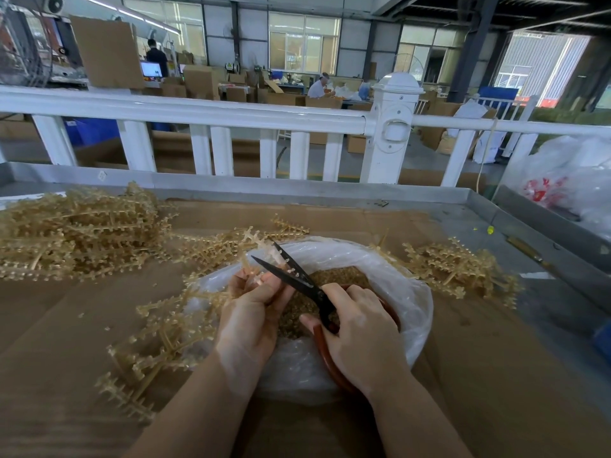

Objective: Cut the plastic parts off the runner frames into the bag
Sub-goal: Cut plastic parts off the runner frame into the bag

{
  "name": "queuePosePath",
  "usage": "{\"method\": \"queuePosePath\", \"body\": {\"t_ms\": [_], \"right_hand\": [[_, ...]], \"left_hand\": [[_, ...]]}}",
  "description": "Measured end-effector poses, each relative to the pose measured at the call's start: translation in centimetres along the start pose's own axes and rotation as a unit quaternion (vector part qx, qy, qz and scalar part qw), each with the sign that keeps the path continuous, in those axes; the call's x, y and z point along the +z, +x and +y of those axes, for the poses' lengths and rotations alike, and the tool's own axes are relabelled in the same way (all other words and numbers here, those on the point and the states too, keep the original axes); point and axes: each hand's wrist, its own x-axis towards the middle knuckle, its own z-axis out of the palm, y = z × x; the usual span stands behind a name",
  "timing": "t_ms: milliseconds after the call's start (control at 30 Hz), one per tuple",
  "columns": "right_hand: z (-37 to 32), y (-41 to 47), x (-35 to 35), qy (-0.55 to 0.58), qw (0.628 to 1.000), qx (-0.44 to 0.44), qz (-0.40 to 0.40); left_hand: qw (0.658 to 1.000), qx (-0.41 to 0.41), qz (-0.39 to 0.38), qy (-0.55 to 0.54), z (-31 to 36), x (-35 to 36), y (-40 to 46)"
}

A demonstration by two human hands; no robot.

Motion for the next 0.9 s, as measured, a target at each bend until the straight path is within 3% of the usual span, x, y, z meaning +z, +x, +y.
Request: {"method": "queuePosePath", "body": {"t_ms": [900], "right_hand": [[-0.18,0.23,-0.01,0.035,0.999,-0.031,0.028]], "left_hand": [[1.000,-0.015,-0.020,0.012,0.09,-0.18,-0.14]]}}
